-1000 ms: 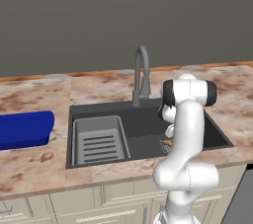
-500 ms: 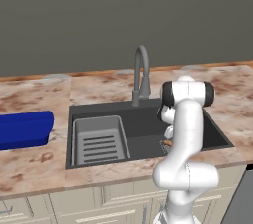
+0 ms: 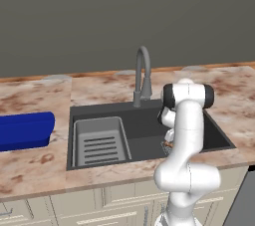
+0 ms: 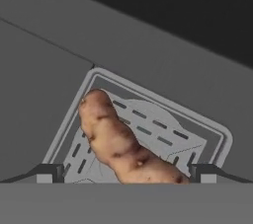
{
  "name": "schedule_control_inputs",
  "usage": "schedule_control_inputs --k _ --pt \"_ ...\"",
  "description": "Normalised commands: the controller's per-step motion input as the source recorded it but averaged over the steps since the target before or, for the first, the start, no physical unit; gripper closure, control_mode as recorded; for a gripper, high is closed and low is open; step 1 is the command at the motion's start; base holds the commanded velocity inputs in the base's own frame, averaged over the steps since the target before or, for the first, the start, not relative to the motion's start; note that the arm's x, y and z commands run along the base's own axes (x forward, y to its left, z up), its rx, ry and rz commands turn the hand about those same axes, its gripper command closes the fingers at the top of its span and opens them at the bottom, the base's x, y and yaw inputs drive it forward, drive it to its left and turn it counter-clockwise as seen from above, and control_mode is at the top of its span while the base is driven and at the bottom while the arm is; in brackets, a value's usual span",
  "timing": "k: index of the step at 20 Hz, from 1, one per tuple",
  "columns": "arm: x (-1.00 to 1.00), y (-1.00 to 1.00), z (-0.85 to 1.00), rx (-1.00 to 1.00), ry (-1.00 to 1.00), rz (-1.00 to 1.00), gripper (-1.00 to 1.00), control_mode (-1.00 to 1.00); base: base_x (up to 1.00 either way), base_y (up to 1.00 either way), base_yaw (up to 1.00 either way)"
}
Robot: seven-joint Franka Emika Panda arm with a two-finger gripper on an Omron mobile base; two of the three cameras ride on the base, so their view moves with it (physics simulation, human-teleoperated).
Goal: Pick up all produce items and place them in the sink. Turn on the sink faucet to wash them. Then turn the sink off and put them in the tray.
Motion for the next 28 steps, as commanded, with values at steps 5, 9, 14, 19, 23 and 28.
schedule_control_inputs --k 5,9,14,19,23,28 --pt "0.02 0.0 -0.21 0.0 0.0 0.01 -1.0 -1.0 0.0 0.0 0.0" --pt "0.04 0.0 -0.21 0.0 0.0 0.0 -1.0 -1.0 0.0 0.0 0.0" --pt "0.08 0.0 -0.25 0.0 0.0 0.01 -1.0 -1.0 0.0 0.0 0.0" --pt "0.09 0.0 -0.2 0.0 0.0 0.02 -1.0 -1.0 0.0 0.0 0.0" --pt "0.07 0.0 -0.21 0.0 0.0 0.03 -1.0 -1.0 0.0 0.0 0.0" --pt "0.08 0.0 -0.26 0.0 0.0 0.03 -1.0 -1.0 0.0 0.0 0.0"
